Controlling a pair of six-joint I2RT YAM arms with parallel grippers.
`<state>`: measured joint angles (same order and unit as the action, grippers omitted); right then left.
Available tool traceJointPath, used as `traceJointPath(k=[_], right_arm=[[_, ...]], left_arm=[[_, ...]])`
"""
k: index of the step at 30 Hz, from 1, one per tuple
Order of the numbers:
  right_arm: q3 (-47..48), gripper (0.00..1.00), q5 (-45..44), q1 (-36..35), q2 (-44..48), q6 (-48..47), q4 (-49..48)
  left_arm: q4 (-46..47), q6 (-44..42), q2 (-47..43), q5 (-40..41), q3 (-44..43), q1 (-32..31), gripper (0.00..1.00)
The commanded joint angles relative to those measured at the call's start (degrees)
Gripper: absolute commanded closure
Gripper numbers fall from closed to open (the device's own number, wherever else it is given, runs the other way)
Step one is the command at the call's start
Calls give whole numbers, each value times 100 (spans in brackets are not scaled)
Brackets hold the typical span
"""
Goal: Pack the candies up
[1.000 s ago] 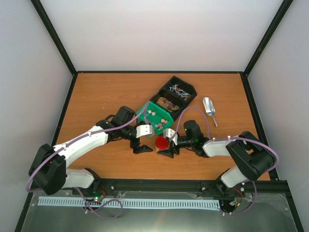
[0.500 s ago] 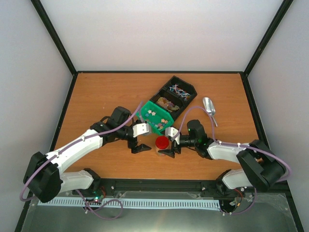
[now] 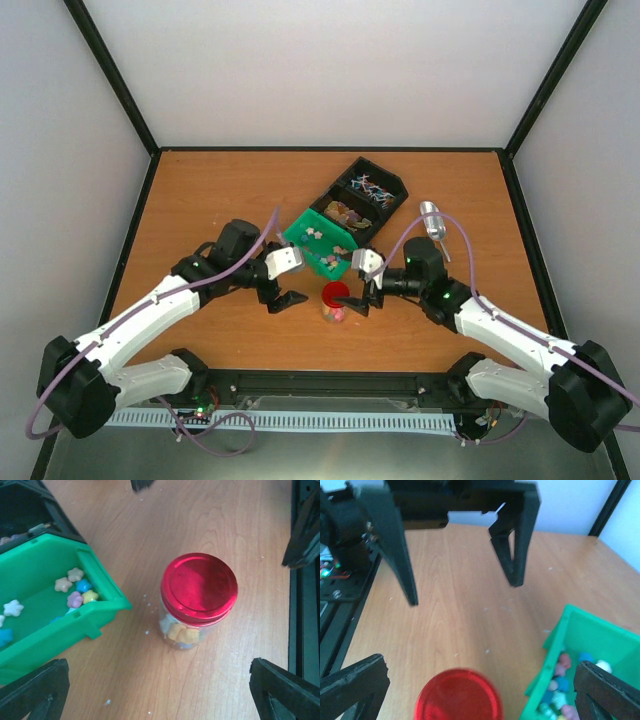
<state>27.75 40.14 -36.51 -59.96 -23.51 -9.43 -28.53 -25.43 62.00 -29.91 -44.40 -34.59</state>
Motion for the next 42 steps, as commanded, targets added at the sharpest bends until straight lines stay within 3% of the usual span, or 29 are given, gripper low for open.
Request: traceJointPath(k=[1, 8, 17, 21, 27, 33, 37, 42], right_arm=[[834, 0, -473, 6, 142, 17, 632], [2071, 0, -1480, 105, -175, -118, 960], [3666, 0, -2357, 798, -846, 580, 1368], [3895, 0, -2615, 1291, -834, 879, 1336], [4192, 0, -2423, 2316, -875, 1190, 2169], [4190, 0, -1767, 3621, -963, 1541, 3170], [3788, 0, -1307, 4459, -1032, 1643, 3458], [3108, 0, -1062, 5272, -1001, 1499, 3682]], left_arm=[[-373, 398, -34, 361, -716, 64, 0], [-816, 802, 557, 420, -1928, 391, 0], [-2448, 1508, 2729, -164, -4996, 1917, 0], [-2671, 1838, 3236, -564, -5722, 2654, 0], [-3309, 1934, 3889, -692, -6499, 3589, 0], [-3133, 2205, 3886, -639, -5998, 4414, 0], [-2800, 2089, 3525, 173, -5160, 4468, 0], [-2356, 2222, 3002, 431, -3854, 4470, 0]])
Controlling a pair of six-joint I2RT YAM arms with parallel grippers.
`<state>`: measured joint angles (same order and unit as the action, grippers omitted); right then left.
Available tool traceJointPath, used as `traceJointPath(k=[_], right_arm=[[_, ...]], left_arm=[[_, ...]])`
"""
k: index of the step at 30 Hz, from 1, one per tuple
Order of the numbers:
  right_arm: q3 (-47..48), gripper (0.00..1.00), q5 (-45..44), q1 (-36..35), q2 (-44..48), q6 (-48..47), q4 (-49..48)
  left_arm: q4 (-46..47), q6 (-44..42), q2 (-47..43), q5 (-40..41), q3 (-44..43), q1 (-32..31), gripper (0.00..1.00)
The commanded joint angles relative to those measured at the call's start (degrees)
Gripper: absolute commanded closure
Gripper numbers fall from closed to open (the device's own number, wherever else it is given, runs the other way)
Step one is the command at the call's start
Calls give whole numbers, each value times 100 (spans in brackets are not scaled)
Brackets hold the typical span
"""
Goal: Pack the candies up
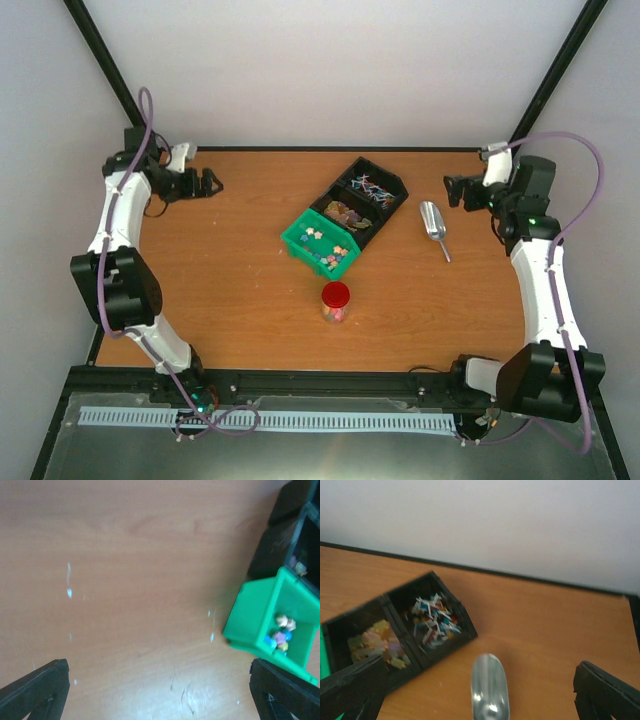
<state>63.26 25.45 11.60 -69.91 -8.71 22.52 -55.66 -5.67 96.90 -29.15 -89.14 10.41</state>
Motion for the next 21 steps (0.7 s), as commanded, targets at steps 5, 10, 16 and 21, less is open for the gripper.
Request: traceJointPath(k=[5, 10, 16, 21], right_arm=[[-1104, 0, 622, 830, 205, -244, 638], [-1580, 0, 491, 836, 680, -318, 823], [-1891, 0, 233, 836, 1261, -639, 995], [-1627, 0, 253, 827, 1160, -772, 1250]], left_arm=[[791, 426, -1000, 541, 1732, -34, 0], [999, 422, -1493, 745, 2519, -34, 0], [1158, 458, -1898, 890, 3095, -31, 0], [1502, 533, -2433, 965, 3453, -38, 0]])
